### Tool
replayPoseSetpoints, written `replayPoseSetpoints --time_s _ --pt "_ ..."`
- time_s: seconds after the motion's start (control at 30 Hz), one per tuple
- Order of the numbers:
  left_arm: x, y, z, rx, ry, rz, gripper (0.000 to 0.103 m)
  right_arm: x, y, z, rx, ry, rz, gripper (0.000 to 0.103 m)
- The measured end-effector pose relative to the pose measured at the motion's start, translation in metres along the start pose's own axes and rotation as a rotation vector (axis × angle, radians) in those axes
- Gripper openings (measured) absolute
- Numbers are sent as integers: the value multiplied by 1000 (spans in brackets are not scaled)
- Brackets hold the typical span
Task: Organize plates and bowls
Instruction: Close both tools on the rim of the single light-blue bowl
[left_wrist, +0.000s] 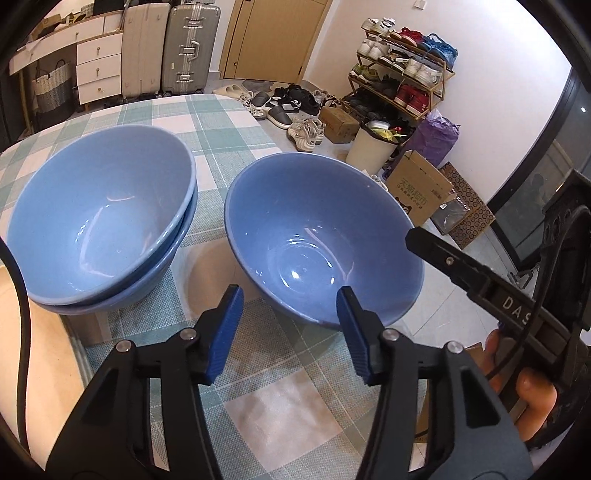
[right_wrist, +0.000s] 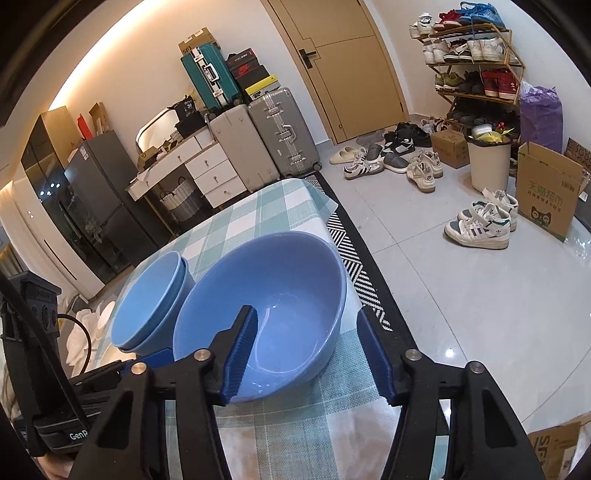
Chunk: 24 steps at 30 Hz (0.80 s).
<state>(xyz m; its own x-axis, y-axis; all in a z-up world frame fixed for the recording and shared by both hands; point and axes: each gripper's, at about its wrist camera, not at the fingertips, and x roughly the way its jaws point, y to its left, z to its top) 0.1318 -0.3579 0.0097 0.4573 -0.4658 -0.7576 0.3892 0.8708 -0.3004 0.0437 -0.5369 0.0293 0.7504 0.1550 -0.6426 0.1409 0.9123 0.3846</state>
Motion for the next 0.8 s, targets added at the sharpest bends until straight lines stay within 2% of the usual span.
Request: replayPoseSetpoints --time_s 0.2,0.37,0.53,0.8 --pt "17 11 7 -34 -1 -2 41 13 -3 -4 13 4 0 39" --pt "27 19 9 -46 9 -13 31 18 -2 -7 4 -1 -11 35" --pt "31 21 12 -41 9 -10 30 20 -2 -8 0 -12 -25 27" --pt "31 18 10 -22 5 -8 29 21 -2 -7 -8 -20 -42 25"
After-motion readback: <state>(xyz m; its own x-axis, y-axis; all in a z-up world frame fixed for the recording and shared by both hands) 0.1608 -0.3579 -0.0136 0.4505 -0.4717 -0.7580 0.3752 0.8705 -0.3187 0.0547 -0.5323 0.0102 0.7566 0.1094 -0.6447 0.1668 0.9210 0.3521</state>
